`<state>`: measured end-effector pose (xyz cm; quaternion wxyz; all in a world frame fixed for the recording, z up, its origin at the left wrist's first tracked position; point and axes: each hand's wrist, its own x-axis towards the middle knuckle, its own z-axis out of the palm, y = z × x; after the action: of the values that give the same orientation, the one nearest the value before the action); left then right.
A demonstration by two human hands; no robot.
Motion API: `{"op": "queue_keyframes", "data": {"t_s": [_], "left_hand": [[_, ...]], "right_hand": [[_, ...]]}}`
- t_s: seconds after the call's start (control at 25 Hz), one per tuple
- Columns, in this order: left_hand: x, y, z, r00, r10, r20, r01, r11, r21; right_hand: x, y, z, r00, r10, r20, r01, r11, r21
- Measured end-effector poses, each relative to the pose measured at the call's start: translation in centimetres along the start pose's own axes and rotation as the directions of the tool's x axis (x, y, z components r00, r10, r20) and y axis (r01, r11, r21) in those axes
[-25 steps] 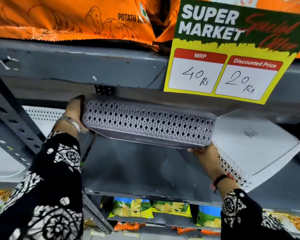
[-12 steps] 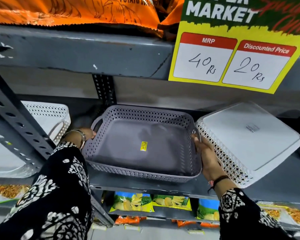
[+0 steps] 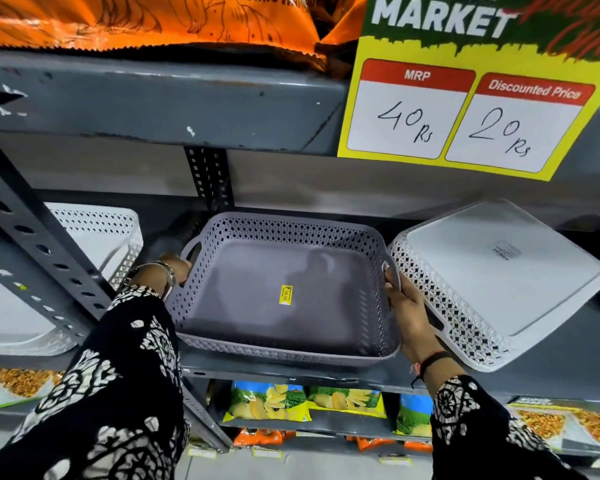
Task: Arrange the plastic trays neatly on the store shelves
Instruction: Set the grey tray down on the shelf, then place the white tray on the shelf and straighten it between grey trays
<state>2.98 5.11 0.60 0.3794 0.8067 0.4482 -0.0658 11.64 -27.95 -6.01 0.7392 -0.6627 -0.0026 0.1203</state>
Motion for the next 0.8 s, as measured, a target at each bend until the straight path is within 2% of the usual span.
{"op": "queue_keyframes", "data": {"t_s": [0.16,0.28,0.36,0.44,0.56,0.64,0.72,0.8], "left_hand": [[-1.4,0.9,-0.2,0.998,-0.037,-0.048,0.043,0.993,0.113],[-3.1,3.4,0.6,0.987,-0.039,-0.157,0.07,0.978,0.197],[-3.9,6.7,3.1,0.962,0.144,-0.231,-0.073,0.955,0.288],[-6.1,10.9,7.2,0.896,0.355,-0.267,-0.314,0.931,0.183],[-12.2,17.1,15.5,0.824,0.491,-0.283,-0.537,0.836,-0.112],[-14.7,19.1,20.3,0.842,0.498,-0.209,-0.538,0.804,-0.254],[-16.3,20.9,24.7,0.898,0.426,-0.109,-0.436,0.831,-0.345],[-16.4,21.4,26.9,0.952,0.293,-0.091,-0.305,0.882,-0.36]], "right_hand": [[-0.2,-0.8,0.2,0.999,0.011,0.031,-0.008,0.996,-0.087],[-0.3,-4.0,-0.7,0.994,-0.11,0.015,0.111,0.977,-0.183],[0.5,-6.4,-3.1,0.979,-0.2,-0.048,0.187,0.962,-0.198],[1.6,-8.7,-7.0,0.963,-0.245,-0.111,0.216,0.95,-0.225],[4.3,-10.7,-14.8,0.925,-0.303,-0.228,0.222,0.921,-0.321],[6.2,-11.2,-18.9,0.909,-0.324,-0.261,0.201,0.891,-0.406],[7.8,-11.8,-23.6,0.907,-0.315,-0.278,0.115,0.823,-0.556],[8.8,-11.9,-26.0,0.942,-0.26,-0.212,0.06,0.752,-0.657]]}}
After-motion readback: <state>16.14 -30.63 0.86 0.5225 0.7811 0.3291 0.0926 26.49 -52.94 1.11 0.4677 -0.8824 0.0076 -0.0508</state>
